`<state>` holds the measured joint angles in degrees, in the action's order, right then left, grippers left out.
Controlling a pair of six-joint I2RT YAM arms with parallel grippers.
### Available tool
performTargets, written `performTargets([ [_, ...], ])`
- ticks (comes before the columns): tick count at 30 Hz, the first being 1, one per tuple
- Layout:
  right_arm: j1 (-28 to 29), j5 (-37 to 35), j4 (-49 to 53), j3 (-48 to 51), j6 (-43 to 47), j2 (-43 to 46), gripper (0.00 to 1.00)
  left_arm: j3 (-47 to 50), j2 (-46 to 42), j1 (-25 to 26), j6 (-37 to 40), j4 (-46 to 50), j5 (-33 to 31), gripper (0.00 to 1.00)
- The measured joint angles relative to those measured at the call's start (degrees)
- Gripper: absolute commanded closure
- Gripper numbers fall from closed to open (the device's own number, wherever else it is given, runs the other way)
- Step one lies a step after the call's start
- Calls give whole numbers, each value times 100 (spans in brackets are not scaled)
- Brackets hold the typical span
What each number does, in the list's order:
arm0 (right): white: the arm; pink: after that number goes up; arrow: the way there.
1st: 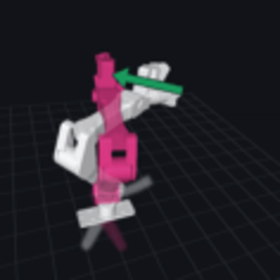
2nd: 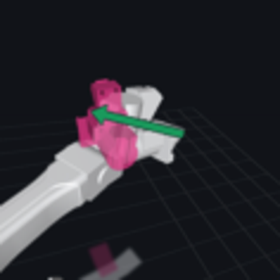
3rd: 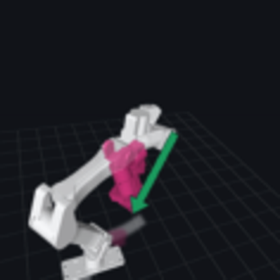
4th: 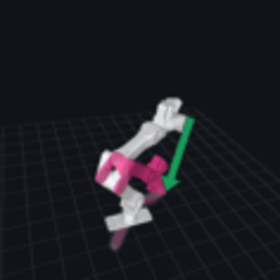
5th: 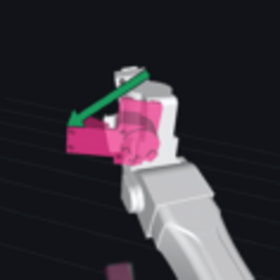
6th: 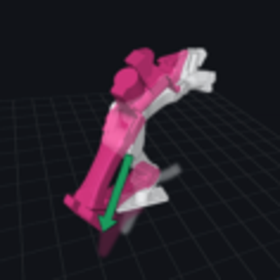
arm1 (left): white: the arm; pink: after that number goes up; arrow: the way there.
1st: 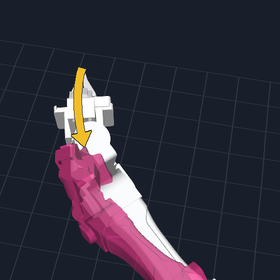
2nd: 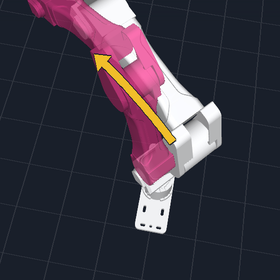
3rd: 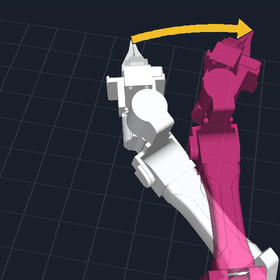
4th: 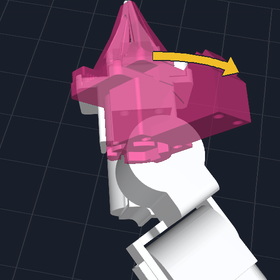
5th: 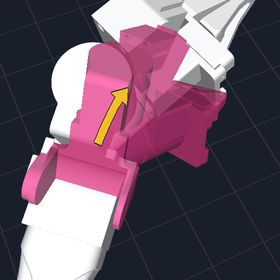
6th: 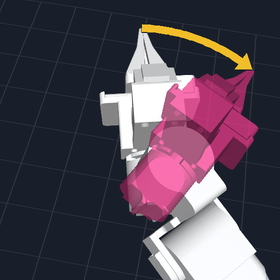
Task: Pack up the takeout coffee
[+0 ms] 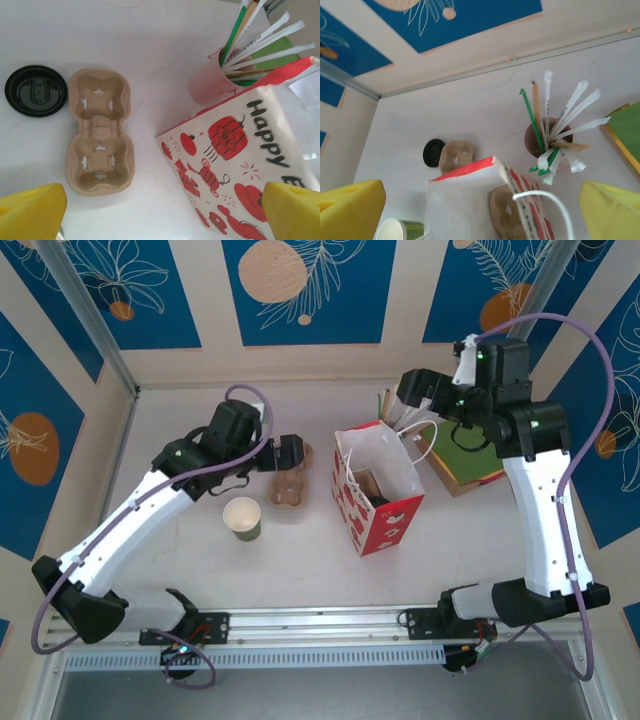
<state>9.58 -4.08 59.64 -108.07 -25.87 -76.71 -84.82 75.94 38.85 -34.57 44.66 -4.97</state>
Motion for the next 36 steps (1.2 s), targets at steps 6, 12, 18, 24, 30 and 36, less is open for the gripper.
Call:
performTargets([
  [6, -1069, 560, -293, 417, -37, -96, 1, -820, 531, 0, 520, 50, 166, 0],
  [12, -1670, 1257, -575, 804, -164, -721, 16, -1084, 824, 0, 848, 94, 354, 0],
  [18, -1917, 1749, -815, 1060, -254, -1552, 41, -1270, 929, 0, 992, 192, 413, 0],
  [24, -2061, 2031, -984, 1182, -317, -2035, 57, -1274, 931, 0, 1012, 262, 455, 0],
  [30, -2063, 2131, -1121, 1182, -358, -2347, 62, -1274, 931, 0, 1016, 284, 452, 0],
  [36, -2002, 2127, -1147, 1182, -356, -2597, 62, -1274, 931, 0, 1075, 293, 452, 0],
])
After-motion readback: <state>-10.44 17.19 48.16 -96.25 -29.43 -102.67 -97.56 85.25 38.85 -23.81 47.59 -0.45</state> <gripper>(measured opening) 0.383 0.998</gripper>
